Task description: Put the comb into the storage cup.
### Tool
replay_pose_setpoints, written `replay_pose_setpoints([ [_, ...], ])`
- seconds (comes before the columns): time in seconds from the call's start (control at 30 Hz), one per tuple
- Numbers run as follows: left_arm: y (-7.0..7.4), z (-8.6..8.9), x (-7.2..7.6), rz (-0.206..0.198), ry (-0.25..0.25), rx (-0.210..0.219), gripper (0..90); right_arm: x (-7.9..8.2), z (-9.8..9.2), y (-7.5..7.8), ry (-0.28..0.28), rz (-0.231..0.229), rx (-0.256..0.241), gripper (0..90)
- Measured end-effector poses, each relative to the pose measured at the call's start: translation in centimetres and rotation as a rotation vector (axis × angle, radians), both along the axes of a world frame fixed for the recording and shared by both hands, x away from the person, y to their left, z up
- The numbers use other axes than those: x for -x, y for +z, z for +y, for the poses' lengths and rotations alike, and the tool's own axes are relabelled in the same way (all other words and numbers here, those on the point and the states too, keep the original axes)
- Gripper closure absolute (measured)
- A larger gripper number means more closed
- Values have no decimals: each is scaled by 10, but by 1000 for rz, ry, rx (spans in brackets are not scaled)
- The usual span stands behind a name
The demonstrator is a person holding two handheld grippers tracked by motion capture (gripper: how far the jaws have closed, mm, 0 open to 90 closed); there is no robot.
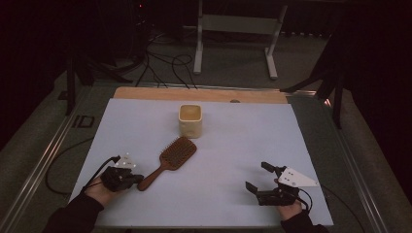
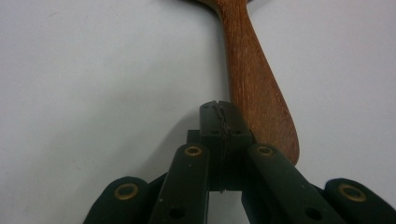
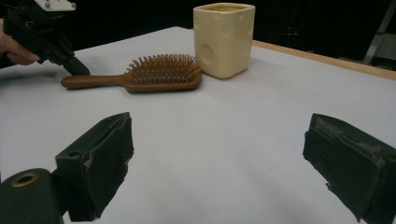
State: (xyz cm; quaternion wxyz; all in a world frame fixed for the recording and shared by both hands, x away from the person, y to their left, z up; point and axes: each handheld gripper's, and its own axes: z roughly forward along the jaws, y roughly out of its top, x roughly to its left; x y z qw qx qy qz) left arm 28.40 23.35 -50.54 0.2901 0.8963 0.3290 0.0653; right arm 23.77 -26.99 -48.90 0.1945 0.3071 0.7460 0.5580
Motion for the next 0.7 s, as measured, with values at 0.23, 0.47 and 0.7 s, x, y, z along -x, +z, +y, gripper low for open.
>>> replay_pose_setpoints([
  [0.23, 1, 1, 1, 9, 10, -6, 900, 0, 0, 0, 1, 1, 3, 78],
  [0.47, 6, 5, -2, 2, 59, -4, 900, 0, 0, 0, 1, 2, 6, 78],
  [0.7, 19, 8, -4, 28, 124, 11, 829, 0, 0, 0, -1, 2, 5, 78],
])
